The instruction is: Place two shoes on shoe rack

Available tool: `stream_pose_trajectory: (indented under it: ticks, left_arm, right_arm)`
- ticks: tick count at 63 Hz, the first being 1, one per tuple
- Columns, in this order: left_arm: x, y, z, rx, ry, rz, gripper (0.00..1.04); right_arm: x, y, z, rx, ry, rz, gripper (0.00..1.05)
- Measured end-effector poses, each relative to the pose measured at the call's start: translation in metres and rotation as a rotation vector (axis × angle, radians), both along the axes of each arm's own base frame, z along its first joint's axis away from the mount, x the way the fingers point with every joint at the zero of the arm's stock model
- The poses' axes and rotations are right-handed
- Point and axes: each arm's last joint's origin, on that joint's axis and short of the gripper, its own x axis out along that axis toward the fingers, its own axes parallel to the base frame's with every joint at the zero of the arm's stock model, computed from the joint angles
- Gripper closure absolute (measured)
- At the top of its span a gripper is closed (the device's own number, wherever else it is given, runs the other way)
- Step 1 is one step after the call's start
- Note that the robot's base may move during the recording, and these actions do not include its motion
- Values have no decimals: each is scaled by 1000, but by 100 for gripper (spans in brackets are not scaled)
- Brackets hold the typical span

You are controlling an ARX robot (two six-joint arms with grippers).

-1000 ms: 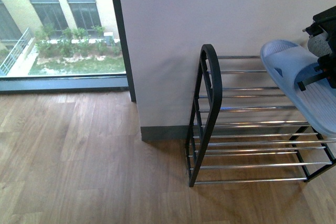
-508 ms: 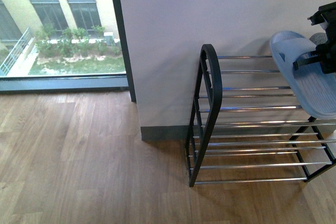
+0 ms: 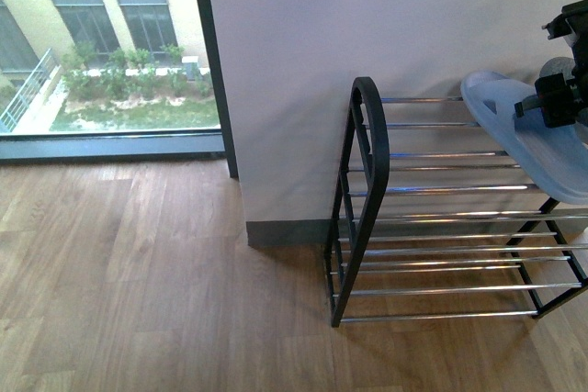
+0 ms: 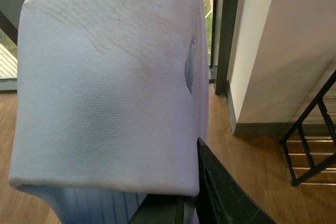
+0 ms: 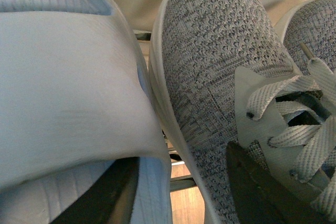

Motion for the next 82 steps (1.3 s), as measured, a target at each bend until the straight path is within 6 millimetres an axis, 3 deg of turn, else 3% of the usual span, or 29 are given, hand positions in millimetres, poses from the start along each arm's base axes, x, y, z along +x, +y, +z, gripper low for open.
stream_pose_trajectory:
  ticks: [11,19,39,49,57,69,82]
  left_arm:
    - [0,0,0,0,0,0,103]
    - [0,0,0,0,0,0,103]
    - [0,0,0,0,0,0,103]
    - [0,0,0,0,0,0,103]
    - [0,0,0,0,0,0,103]
    - [0,0,0,0,0,0,103]
    - [0,0,0,0,0,0,103]
  right_arm:
    - [-17,7,20,54,-53,49,23]
    - [-31,11,39,94,-107,74,8]
    - [-94,29,80,232,-243,169,9]
    - [-140,39,108,309,-371,222,9]
    - [-192,47,124,384,-471,278,9]
    - [-266,55,129,436,-549,274,9]
    - [-311,53,127,430,-690,195,9]
